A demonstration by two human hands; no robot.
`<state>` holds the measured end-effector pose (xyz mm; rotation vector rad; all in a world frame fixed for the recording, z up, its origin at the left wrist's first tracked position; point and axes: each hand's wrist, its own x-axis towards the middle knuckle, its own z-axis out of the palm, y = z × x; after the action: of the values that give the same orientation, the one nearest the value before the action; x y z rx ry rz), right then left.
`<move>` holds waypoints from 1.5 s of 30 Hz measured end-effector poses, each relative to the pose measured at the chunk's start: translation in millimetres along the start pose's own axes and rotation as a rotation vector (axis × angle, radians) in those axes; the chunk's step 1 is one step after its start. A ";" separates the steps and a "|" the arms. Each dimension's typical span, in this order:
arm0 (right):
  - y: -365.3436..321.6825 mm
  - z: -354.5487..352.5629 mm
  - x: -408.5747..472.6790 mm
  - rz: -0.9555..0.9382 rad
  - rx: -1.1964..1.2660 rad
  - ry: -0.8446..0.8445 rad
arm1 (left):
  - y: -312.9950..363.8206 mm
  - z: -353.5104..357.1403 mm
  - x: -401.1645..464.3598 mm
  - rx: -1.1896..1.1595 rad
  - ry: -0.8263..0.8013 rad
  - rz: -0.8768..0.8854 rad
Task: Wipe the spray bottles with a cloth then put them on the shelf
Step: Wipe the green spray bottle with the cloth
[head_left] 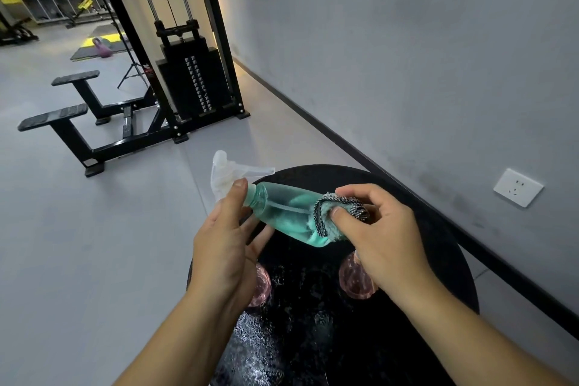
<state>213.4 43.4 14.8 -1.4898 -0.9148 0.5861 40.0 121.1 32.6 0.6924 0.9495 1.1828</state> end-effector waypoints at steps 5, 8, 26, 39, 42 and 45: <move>-1.5 1.9 -5.7 -0.137 -0.082 0.017 | 1.6 -2.7 1.7 0.017 -0.009 -0.060; 0.2 2.0 -5.6 -0.188 -0.135 0.010 | 3.4 -6.1 0.1 0.034 -0.029 -0.089; -13.6 2.9 16.5 -0.333 -0.402 -0.176 | -5.4 0.9 -10.6 0.126 -0.160 -0.036; -11.6 -2.2 15.7 -0.272 -0.436 -0.204 | -6.0 0.2 -9.9 0.140 -0.168 -0.040; -8.4 -6.8 16.5 -0.219 -0.435 -0.192 | -6.8 0.9 -10.1 0.147 -0.168 -0.045; -13.0 -0.7 11.6 -0.275 -0.376 -0.204 | -10.2 3.4 -12.3 0.163 -0.183 -0.070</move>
<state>217.9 51.9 29.3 -1.6149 -1.4237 0.3801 46.5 106.7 28.5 0.8757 0.9151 0.9698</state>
